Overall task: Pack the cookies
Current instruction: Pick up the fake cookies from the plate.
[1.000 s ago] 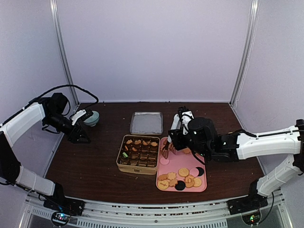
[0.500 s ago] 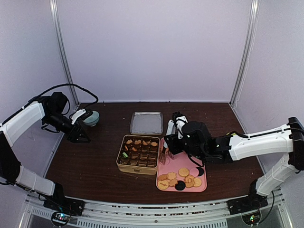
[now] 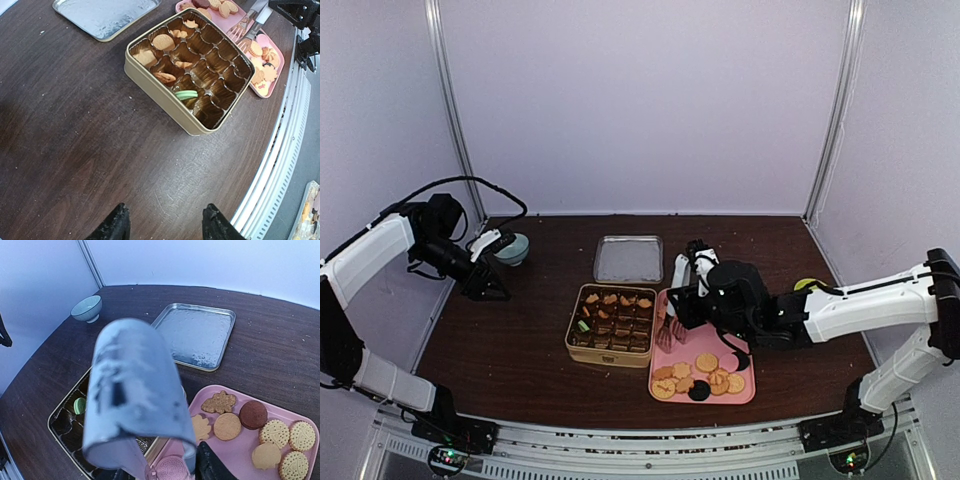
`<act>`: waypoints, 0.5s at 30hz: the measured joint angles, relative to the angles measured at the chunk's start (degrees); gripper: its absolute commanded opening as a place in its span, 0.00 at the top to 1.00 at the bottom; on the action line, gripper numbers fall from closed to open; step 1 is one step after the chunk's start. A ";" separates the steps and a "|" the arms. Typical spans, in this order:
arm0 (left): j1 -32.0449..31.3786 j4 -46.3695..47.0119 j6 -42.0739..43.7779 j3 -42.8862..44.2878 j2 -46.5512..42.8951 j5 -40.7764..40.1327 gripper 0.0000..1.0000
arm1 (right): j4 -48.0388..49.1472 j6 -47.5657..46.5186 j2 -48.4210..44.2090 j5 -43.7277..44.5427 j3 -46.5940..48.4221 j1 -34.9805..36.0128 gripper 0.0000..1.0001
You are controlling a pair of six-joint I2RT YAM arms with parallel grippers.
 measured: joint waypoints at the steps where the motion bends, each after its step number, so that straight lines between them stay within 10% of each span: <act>1: 0.00 0.00 0.00 0.00 0.00 0.00 0.47 | 0.68 -0.09 -0.24 0.22 -0.52 0.02 0.61; 15: 0.00 -0.02 0.00 0.00 -0.17 -0.07 0.47 | 8.09 -5.05 0.37 2.84 -2.45 0.66 0.58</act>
